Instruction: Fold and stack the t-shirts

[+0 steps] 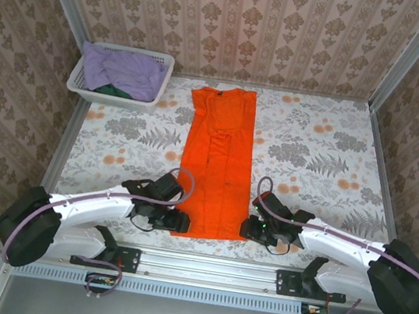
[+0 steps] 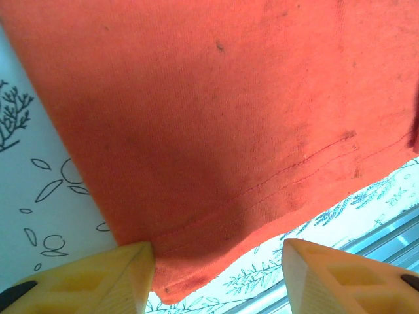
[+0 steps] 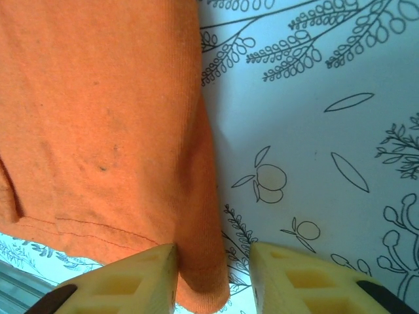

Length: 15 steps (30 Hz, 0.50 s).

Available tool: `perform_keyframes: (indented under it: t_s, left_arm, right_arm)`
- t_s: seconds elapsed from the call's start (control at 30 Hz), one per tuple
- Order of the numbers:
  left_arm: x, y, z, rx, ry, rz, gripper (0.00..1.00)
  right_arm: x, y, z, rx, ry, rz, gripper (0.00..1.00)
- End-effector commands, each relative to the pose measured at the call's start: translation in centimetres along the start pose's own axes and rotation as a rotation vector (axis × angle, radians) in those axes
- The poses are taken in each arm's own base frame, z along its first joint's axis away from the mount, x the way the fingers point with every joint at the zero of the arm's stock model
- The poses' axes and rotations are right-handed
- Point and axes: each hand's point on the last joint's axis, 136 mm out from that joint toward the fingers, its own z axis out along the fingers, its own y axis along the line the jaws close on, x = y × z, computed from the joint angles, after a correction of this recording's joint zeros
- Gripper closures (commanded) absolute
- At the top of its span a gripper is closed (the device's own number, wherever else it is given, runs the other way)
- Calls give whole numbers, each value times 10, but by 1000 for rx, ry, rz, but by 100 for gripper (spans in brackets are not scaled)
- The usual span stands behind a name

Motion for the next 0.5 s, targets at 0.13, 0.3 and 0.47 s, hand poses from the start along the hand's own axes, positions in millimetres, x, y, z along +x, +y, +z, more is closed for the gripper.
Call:
perform_keyframes:
  t_s: [0.13, 0.3, 0.47]
  left_arm:
    - [12, 23, 9, -79, 17, -41, 56]
    - [12, 26, 7, -109, 7, -29, 72]
    - [17, 32, 4, -164, 15, -9, 86]
  right_arm:
    - [6, 4, 6, 3, 32, 6, 73]
    - [6, 3, 6, 11, 30, 5, 88]
    - [12, -4, 4, 43, 46, 8, 96]
